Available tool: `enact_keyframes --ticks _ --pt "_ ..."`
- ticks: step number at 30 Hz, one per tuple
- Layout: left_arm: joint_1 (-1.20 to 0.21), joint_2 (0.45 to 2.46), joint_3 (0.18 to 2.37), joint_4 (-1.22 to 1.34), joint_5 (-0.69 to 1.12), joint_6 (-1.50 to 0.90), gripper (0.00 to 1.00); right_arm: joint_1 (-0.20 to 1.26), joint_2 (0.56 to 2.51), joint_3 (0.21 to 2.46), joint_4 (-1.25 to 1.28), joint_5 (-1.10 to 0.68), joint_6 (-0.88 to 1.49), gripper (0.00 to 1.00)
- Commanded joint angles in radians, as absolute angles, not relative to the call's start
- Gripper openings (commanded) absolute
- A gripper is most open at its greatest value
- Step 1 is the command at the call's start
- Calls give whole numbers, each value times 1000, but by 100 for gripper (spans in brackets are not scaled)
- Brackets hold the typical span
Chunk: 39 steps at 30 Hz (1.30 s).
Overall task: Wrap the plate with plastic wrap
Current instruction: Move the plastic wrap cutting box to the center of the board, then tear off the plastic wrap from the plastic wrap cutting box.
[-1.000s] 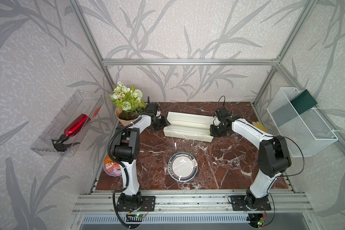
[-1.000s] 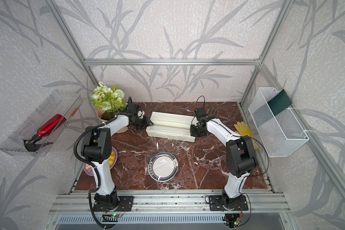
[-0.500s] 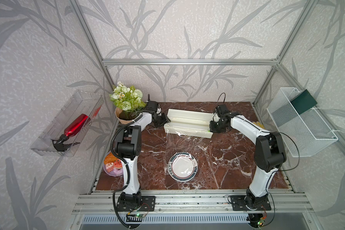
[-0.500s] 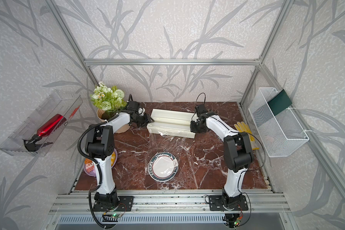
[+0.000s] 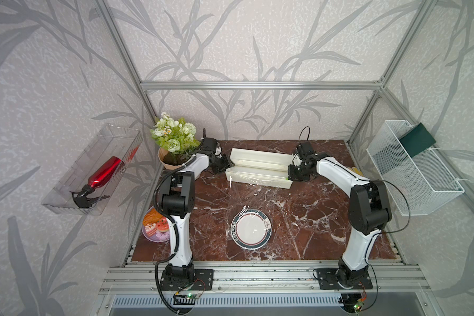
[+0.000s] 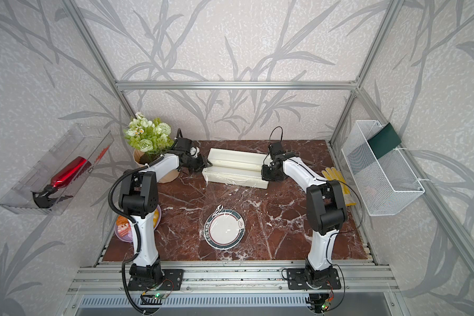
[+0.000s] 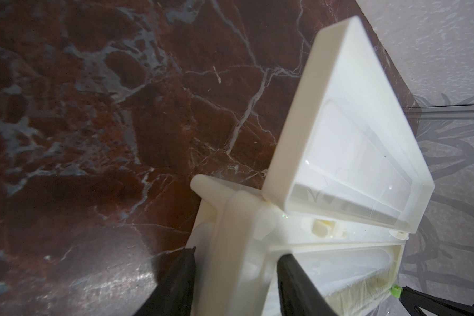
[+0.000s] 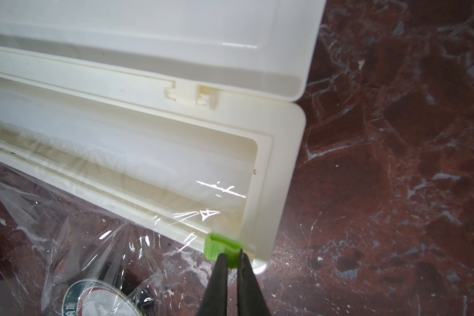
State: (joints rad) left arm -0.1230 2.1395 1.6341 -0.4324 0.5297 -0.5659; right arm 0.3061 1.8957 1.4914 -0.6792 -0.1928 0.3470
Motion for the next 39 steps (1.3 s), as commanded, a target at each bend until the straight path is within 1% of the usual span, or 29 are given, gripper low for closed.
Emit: enact_keyframes --ticks 1,8,39 --pt "-133 2157 1656 -406 590 -586 48 302 1955 1479 -694 -182 348 10" --pt "-135 2160 1652 -397 601 -594 48 326 1972 1512 -695 -224 353 10" --pt "-145 2147 1609 -342 641 -636 48 489 2199 1842 -797 -224 425 10"
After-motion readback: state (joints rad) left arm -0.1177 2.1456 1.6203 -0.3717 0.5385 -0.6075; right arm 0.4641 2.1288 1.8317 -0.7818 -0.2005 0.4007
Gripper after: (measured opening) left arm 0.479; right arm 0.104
